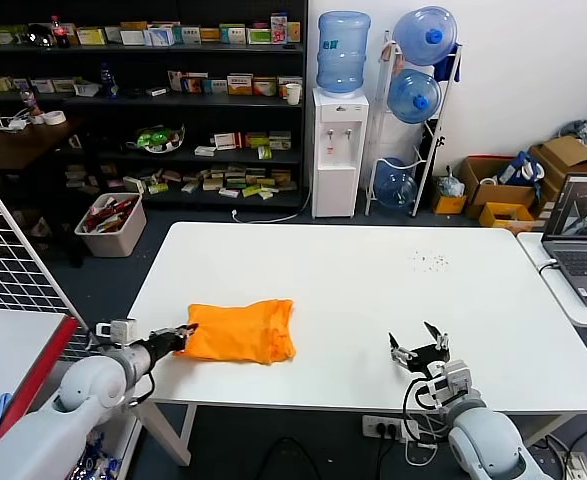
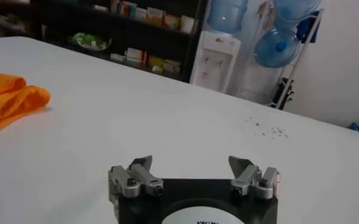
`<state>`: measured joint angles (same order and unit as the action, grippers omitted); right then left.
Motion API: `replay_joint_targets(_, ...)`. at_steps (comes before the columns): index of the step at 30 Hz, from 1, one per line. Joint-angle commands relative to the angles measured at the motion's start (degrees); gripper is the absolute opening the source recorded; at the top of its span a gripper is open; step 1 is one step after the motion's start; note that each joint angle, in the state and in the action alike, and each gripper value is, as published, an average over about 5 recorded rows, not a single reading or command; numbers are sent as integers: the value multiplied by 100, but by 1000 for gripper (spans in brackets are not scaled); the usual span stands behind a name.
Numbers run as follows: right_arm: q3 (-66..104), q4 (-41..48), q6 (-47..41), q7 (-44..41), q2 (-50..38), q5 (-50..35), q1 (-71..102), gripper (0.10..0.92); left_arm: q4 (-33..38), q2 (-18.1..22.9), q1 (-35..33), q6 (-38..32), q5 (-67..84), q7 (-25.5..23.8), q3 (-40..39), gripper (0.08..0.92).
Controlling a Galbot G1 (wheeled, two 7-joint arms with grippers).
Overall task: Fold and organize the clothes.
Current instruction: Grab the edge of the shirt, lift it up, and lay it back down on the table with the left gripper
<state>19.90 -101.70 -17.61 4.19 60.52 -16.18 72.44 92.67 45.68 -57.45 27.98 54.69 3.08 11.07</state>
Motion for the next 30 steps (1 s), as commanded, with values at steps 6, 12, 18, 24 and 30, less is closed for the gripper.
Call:
replay_joint_targets(6,-313,196,12,-12,196,23,-332,823,-267,-1816,181,-183,-804,793,470,153)
replay_joint_targets(12,-309,210,38,-29,202,22,-359,823,-301,-2481,324,-384,-1127,830,482,153)
replay_joint_targets(18,-266,216,76,-39,209,29,-312,823,-284,-2875,512,-453,-1102,850,456,153)
replay_joint_targets(24,-219,210,101,-47,241,70,-230,823,-18,-2909,653,-376,-928,897,300,153)
replay_joint_targets(30,-158,178,124,-50,276,137,-105,823,453,-2010,359,-218,-791,1194,123,153)
